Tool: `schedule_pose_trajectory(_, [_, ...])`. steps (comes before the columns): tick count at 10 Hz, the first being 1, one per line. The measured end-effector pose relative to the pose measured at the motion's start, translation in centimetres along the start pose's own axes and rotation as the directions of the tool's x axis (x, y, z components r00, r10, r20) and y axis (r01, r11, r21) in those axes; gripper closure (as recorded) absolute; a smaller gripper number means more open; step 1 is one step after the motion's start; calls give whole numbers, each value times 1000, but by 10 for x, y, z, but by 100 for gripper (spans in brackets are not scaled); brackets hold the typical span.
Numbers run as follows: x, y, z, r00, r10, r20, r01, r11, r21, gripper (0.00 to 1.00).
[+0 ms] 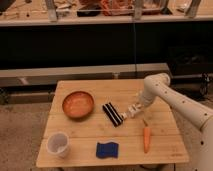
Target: Place the bottle in the ceramic bowl
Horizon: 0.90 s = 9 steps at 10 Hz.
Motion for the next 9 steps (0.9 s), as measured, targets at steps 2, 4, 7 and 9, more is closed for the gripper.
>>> schedule_pose_trajectory(2, [1, -1, -2, 1000, -2, 2, 2, 1000, 1, 47])
schedule_pose_trajectory(4, [0, -3, 11, 1000, -13, 11, 14, 1000, -3, 46])
schedule_pose_trajectory(7, [3, -4, 7, 1000, -17, 10, 17, 1000, 4, 40])
schedule_pose_trajectory(9, [-1, -2, -1, 1000, -18, 6, 18, 1000, 9, 58])
